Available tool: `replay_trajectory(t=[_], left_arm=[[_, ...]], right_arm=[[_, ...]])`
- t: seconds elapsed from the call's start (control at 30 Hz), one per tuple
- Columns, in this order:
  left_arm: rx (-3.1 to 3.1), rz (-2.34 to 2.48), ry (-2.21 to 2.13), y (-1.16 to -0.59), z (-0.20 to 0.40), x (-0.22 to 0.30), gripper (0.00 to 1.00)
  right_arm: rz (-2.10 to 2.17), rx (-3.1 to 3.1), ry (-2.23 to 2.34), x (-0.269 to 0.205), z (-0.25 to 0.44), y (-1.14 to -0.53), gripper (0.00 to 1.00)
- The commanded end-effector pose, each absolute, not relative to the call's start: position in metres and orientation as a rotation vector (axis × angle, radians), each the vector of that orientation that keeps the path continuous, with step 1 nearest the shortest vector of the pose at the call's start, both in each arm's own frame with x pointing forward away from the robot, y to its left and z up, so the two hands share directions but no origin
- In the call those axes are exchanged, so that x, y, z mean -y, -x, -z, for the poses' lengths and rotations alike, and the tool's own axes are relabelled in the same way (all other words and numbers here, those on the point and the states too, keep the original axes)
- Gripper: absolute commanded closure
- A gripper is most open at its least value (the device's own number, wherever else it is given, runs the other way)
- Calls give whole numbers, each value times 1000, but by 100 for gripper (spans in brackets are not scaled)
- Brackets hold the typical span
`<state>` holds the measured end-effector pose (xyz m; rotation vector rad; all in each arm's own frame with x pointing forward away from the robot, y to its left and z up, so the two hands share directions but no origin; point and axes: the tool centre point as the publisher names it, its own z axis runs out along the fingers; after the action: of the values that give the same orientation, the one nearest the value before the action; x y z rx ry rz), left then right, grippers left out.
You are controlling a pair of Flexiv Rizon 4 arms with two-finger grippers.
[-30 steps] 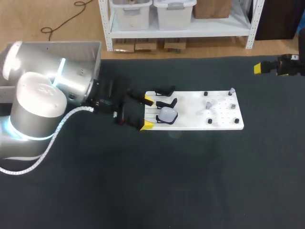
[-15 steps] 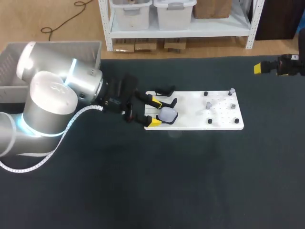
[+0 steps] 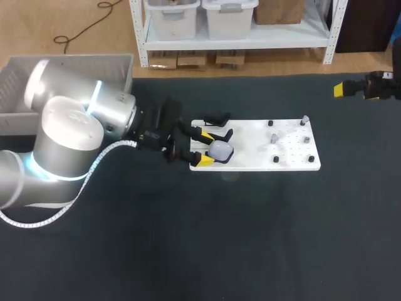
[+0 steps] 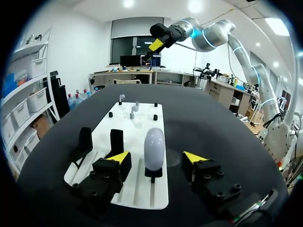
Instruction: Pick up each earbud case from the left stands, insert the matching earbuds, close the lid, and place the case in the box.
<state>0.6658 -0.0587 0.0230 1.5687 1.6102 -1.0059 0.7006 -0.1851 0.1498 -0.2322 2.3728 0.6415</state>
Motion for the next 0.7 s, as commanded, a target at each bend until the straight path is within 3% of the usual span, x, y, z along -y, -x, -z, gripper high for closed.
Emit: replay_trajectory(t=[0.03,0.7], left_arm=[[-1604,1006,-1541,-665,-21,61,34],[-1582,1023,-1542,-669,-17,66,47]], right_arm=[[-643,-2373,234,185,-150,-701,0],[-643,-2373,234,185,-150,-701,0]])
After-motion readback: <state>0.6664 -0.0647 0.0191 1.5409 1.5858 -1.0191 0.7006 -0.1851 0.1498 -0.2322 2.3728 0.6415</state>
